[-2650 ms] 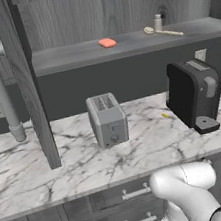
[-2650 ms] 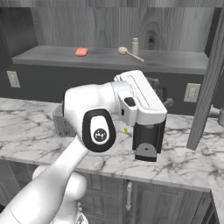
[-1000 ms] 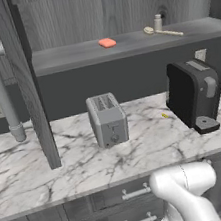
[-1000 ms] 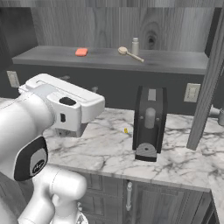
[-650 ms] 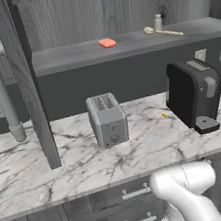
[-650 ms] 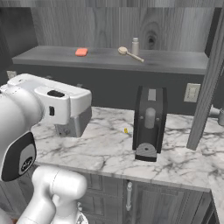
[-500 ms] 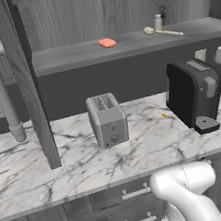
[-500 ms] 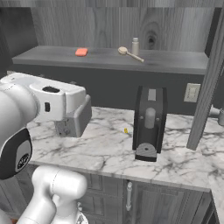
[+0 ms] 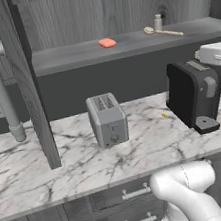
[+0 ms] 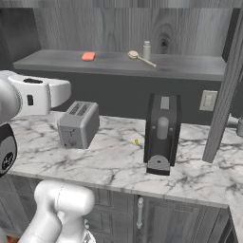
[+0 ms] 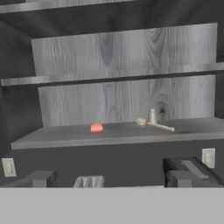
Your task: Pick the bar soap and dish brush from the cabinet and place them on the counter.
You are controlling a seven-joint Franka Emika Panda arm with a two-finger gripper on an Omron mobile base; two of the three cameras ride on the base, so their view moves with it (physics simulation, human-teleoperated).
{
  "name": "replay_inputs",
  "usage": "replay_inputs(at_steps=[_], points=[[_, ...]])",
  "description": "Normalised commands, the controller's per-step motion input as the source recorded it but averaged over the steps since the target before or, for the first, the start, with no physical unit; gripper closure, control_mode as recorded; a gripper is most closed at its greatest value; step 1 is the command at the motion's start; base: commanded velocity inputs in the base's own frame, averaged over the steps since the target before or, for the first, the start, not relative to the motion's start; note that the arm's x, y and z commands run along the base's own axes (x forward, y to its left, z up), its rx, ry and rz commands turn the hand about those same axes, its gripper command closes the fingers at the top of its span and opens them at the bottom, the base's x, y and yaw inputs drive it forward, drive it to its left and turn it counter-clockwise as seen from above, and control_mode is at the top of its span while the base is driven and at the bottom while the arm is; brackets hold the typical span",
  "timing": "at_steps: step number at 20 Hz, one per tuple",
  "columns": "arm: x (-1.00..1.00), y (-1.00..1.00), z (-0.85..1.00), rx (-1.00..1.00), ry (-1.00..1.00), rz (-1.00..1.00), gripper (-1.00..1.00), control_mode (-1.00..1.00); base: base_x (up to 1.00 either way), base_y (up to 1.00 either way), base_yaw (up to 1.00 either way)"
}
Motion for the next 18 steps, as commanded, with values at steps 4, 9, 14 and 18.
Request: replay_inputs(at_steps=[4,9,14,18], points=[[0.11,0.39,0.01,-0.12,0.01,0.0,-1.0,-1.0,0.0,0.0,0.0],[0.13,0.28,0.05,-0.13,0.02,-0.01,-1.0,-1.0,0.0,0.0,0.0],[0.24,0.15,0.06,-0.13,0.05,-0.03,-1.0,-1.0,0.0,0.0,0.0],[0.4,0.07,0.02,-0.09,0.07,-0.05,-1.0,-1.0,0.0,0.0,0.0]])
